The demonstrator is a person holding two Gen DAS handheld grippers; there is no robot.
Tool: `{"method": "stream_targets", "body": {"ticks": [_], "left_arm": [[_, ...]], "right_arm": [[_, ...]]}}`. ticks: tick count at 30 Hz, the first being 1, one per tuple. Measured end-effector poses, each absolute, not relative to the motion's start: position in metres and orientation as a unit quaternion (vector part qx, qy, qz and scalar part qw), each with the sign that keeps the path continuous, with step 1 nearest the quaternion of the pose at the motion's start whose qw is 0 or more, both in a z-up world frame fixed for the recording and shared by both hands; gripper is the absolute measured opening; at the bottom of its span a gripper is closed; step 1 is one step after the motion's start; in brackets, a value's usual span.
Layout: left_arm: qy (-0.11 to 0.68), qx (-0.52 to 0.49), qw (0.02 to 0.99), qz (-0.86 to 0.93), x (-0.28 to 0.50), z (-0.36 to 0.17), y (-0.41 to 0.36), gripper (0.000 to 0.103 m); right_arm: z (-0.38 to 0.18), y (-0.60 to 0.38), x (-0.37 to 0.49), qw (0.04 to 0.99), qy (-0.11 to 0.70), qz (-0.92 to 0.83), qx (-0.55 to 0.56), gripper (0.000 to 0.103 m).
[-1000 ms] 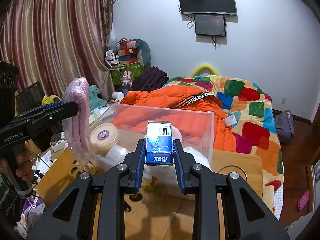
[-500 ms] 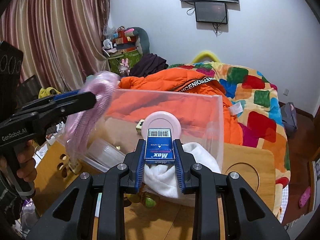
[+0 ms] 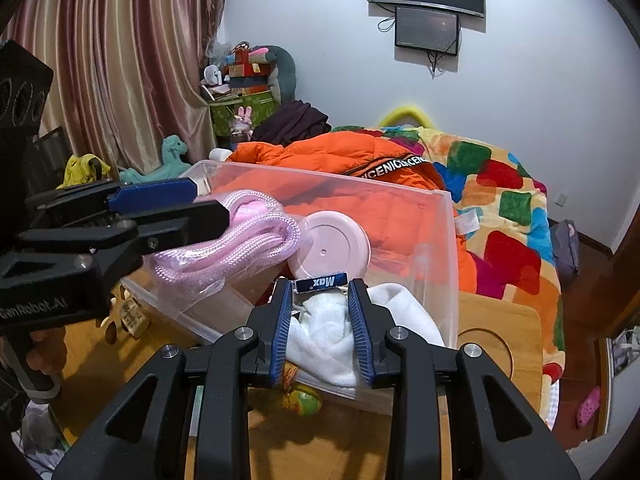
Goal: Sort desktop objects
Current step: 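Open the left gripper to drop the rope bag while the right gripper releases the Max pack into the box, then grasp the mint-green tube with the right gripper while the left gripper grasps the small eraser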
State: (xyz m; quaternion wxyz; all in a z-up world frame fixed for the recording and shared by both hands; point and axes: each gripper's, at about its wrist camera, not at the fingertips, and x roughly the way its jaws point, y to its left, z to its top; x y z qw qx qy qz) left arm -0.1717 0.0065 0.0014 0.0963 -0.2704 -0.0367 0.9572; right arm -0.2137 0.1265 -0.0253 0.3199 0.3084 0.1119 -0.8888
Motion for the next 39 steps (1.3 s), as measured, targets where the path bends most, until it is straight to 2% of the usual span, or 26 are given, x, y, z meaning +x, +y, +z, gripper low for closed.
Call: {"method": "stream_targets", "body": {"ticks": [8, 10, 13, 19, 21, 23, 30, 33, 35, 39], "left_arm": [[-0.030, -0.256, 0.094, 0.962, -0.156, 0.013, 0.004, 0.049], [-0.032, -0.255, 0.093, 0.962, -0.153, 0.013, 0.002, 0.051], [-0.035, -0.252, 0.089, 0.963, -0.148, 0.015, -0.001, 0.054], [-0.039, -0.241, 0.083, 0.966, -0.132, 0.021, -0.007, 0.056], [-0.040, -0.237, 0.083, 0.967, -0.124, 0.024, -0.009, 0.056], [-0.037, -0.233, 0.080, 0.969, -0.118, 0.026, -0.010, 0.062], [-0.028, -0.229, 0.061, 0.971, -0.095, 0.025, -0.020, 0.075], [-0.026, -0.233, 0.050, 0.971, -0.087, 0.021, -0.028, 0.079], [-0.025, -0.236, 0.042, 0.971, -0.081, 0.017, -0.033, 0.085], [-0.024, -0.245, 0.030, 0.969, -0.072, 0.007, -0.045, 0.088]], "right_arm": [[-0.019, 0.125, -0.206, 0.307, 0.120, -0.892, 0.309, 0.031], [-0.017, 0.126, -0.203, 0.308, 0.122, -0.893, 0.306, 0.035], [-0.013, 0.127, -0.196, 0.305, 0.124, -0.896, 0.298, 0.049], [-0.004, 0.128, -0.178, 0.299, 0.136, -0.903, 0.277, 0.052], [-0.001, 0.129, -0.173, 0.296, 0.137, -0.904, 0.276, 0.058], [0.001, 0.129, -0.167, 0.291, 0.137, -0.908, 0.270, 0.066], [0.009, 0.126, -0.146, 0.281, 0.148, -0.913, 0.255, 0.069], [0.008, 0.126, -0.139, 0.275, 0.148, -0.915, 0.254, 0.080], [0.006, 0.126, -0.134, 0.272, 0.145, -0.916, 0.255, 0.081], [0.000, 0.125, -0.128, 0.266, 0.138, -0.916, 0.266, 0.082]]}}
